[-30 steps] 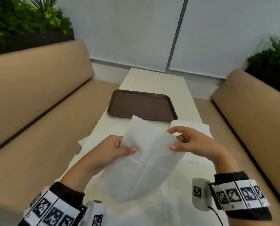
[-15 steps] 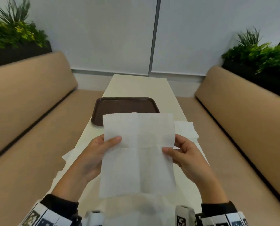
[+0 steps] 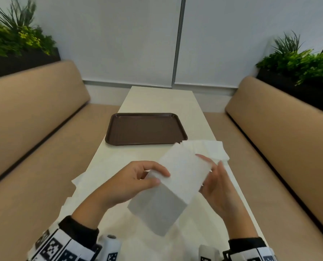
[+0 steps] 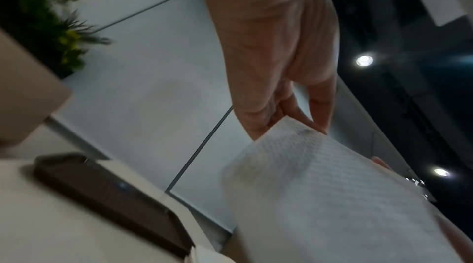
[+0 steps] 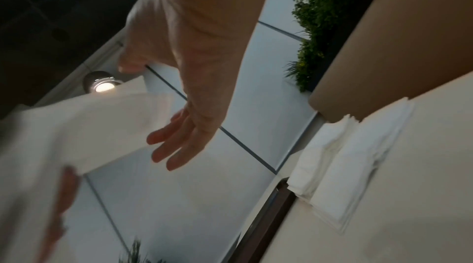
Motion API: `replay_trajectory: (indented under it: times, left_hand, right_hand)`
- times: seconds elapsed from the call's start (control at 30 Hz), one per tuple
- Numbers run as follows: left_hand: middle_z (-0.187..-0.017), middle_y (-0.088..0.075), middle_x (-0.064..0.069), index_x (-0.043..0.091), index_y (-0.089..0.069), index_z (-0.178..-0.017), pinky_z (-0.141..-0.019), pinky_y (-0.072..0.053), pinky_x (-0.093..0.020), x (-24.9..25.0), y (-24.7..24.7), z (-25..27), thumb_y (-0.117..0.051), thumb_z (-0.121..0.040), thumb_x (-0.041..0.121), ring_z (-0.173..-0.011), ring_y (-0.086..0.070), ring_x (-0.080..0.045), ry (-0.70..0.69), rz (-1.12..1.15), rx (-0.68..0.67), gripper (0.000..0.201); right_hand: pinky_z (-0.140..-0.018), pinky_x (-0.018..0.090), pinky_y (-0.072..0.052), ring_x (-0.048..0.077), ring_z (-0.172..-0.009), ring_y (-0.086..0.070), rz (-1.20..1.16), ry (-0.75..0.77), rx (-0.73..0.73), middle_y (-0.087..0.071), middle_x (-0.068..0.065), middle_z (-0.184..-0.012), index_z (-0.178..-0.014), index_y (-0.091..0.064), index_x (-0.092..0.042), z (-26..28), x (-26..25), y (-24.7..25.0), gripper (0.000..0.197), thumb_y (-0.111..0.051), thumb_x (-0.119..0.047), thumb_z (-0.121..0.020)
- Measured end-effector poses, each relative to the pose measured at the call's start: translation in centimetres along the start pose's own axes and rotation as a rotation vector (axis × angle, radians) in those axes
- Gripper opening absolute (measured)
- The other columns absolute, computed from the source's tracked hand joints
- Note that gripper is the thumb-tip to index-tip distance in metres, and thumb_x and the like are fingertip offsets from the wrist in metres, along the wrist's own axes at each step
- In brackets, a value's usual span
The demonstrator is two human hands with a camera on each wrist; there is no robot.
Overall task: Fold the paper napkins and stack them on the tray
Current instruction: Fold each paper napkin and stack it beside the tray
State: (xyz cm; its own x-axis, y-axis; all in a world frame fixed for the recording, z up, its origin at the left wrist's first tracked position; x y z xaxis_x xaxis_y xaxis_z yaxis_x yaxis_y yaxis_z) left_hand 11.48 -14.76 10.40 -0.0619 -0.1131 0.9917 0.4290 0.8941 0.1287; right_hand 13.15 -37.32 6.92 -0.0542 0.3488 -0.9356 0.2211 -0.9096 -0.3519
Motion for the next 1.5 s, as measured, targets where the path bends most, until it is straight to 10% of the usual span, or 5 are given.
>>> replay_trajectory:
  times: [0.23, 0.37, 0.77, 1.3, 1.5]
  left_hand:
    - [-0.099, -0.066, 0.016, 0.025, -0.068, -0.099, -0.071, -0.054, -0.024, 1.0, 0.4, -0.8, -0.064, -0.084, 0.001, -0.089, -0.067, -0.017, 0.063, -0.331, -0.324, 0.029]
    - [-0.072, -0.069, 0.016, 0.016, -0.072, -0.090, -0.065, -0.048, -0.018, -2.3, 0.7, -1.9, -0.062, -0.087, 0.002, -0.069, -0.064, -0.006, 0.209, -0.289, -0.351, 0.018]
    - [-0.102, -0.064, -0.010, 0.011, -0.070, -0.079, -0.083, -0.055, -0.030, -10.6, -4.5, -18.2, -0.060, -0.088, -0.004, -0.096, -0.063, -0.022, 0.295, 0.136, 0.299, 0.020]
    - [-0.131, -0.043, -0.012, 0.008, -0.059, -0.119, -0.094, -0.037, -0.022, -16.6, -8.5, -24.4, -0.064, -0.084, 0.000, -0.123, -0.044, -0.026, 0.308, -0.598, 0.191, 0.036]
    - [-0.104, -0.051, 0.000, 0.020, -0.066, -0.111, -0.075, -0.042, -0.022, -12.7, -4.6, -19.5, -0.062, -0.088, 0.011, -0.090, -0.054, -0.016, 0.266, -0.459, 0.071, 0.025]
  right_hand:
    - [-0.079, 0.041, -0.055, 0.035, -0.093, -0.067, 0.342, -0.114, -0.195, -0.069, 0.017, -0.109, -0.124, -0.039, -0.040, 0.7, -0.7, 1.0, 0.068, -0.078, -0.011, -0.076]
    - [-0.069, 0.034, -0.053, 0.028, -0.079, -0.066, 0.415, -0.109, -0.007, -0.069, 0.014, -0.099, -0.095, -0.060, -0.018, 1.0, 0.0, 4.3, 0.021, -0.067, -0.002, -0.083]
    - [-0.080, 0.031, -0.052, 0.020, -0.089, -0.064, 0.771, -0.192, 0.465, -0.066, 0.002, -0.106, -0.104, -0.067, -0.023, -5.6, 1.8, 16.7, 0.028, -0.058, -0.002, -0.087]
    - [-0.089, 0.030, -0.043, 0.030, -0.113, -0.050, 1.486, -0.496, 0.391, -0.049, 0.015, -0.128, -0.126, -0.055, -0.009, -10.9, 5.4, 19.8, 0.043, -0.040, 0.006, -0.088]
    - [-0.107, 0.047, -0.028, 0.034, -0.135, -0.016, 1.638, -0.704, 0.327, -0.016, 0.013, -0.148, -0.144, -0.030, -0.033, -9.2, 2.7, 16.4, 0.057, -0.053, -0.033, -0.092]
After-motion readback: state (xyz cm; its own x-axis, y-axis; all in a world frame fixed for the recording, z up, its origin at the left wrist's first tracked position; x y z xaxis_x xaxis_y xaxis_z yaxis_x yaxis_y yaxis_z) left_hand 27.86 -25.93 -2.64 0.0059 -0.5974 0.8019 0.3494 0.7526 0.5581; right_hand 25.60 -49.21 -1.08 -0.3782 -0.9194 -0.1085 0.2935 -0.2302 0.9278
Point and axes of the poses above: each hand's wrist, its own z-axis away from the middle knuckle, its own y-axis out of the back of the hand, x = y × z, the point moved 2 cm from there along -z, towards the middle knuckle
